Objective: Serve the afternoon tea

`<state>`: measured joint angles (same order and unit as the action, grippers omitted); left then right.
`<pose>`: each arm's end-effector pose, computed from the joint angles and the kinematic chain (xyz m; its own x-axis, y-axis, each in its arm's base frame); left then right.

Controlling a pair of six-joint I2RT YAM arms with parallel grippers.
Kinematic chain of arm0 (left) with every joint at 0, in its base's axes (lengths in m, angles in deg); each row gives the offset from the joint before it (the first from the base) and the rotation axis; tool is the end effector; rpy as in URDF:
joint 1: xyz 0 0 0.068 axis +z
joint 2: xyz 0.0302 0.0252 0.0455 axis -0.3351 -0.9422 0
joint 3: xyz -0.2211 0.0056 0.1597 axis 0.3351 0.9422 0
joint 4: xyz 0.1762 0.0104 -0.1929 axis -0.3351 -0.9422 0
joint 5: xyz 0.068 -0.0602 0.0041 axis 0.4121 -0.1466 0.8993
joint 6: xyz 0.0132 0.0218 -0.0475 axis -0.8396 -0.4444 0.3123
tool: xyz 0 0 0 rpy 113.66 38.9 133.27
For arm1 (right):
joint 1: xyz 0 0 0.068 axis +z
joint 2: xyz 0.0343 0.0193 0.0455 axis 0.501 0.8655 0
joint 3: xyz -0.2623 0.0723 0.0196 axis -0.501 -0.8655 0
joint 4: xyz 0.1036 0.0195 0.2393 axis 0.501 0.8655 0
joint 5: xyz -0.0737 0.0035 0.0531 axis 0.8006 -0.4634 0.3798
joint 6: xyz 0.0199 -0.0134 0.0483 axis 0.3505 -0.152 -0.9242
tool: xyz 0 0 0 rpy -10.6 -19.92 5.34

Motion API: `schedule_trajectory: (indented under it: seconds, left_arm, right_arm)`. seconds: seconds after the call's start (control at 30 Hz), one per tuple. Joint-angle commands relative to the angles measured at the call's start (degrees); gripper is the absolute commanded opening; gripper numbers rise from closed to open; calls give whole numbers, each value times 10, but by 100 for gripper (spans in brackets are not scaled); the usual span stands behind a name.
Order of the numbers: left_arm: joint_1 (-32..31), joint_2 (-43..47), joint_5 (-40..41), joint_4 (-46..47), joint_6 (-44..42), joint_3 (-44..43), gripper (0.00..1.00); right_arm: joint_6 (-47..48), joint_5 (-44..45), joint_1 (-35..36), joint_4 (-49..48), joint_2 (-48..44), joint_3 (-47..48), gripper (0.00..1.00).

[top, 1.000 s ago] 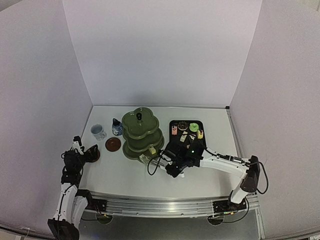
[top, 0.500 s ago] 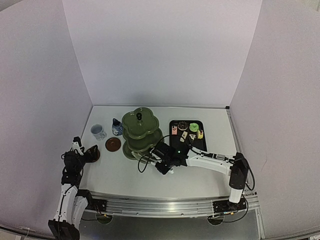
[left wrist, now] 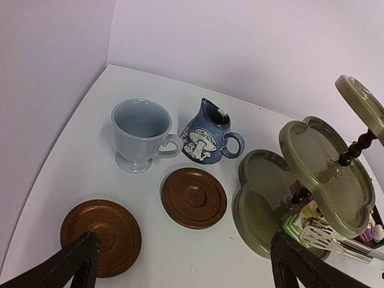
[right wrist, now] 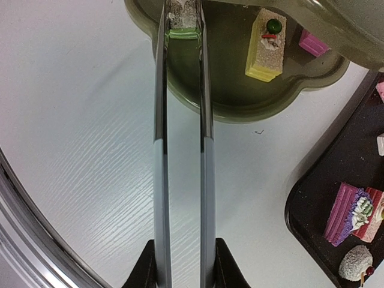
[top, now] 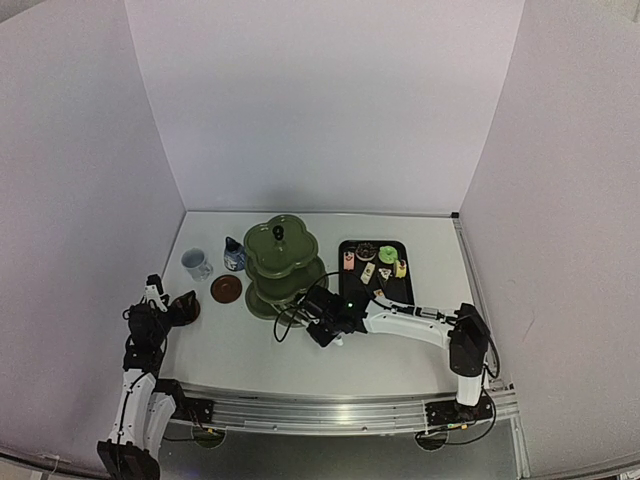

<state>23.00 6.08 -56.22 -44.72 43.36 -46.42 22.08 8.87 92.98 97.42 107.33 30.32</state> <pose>0.1497 0.0017 0.2277 -0.3341 -0.2496 -0.9089 0.0588 0.9569 -0.2844 0.1972 0.3700 0.2386 -0.5530 -0.6720 -0.4926 -0.7391 0.6686 -0.0825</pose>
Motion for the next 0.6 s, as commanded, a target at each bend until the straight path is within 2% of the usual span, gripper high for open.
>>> schedule_trajectory:
  seconds: [0.0,0.23,0.57]
  left_arm:
    - [2,4,-1,15,3,-4,100]
    - [2,1,0,13,1,-5,100]
    - [2,-6,-6,18,2,-3,100]
  right_arm:
    - [-12,13,-4,-24,12,24,0]
    - [-22,11,-9,-23,13,20,21]
    - [-33,7,-11,-22,-2,20,36]
